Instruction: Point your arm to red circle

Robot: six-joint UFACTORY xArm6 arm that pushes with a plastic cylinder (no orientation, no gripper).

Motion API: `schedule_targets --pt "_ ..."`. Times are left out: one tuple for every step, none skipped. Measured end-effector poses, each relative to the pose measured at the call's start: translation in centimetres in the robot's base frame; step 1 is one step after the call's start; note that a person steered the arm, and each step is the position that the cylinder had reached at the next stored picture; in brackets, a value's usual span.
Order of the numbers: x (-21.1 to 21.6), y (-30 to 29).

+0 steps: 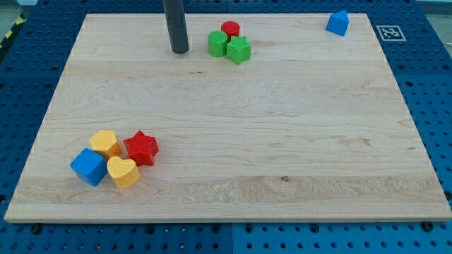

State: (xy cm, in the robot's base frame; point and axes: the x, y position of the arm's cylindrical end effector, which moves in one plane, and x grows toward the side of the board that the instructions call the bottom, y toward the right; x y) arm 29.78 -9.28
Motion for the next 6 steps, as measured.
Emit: schedule_targets --pt "-1.1 0.0" --pt "-1.2 0.0" --pt "-3.0 0.0" --pt "-3.9 0.6" --pt "-6.4 4.4" --pt "-9.6 6.5"
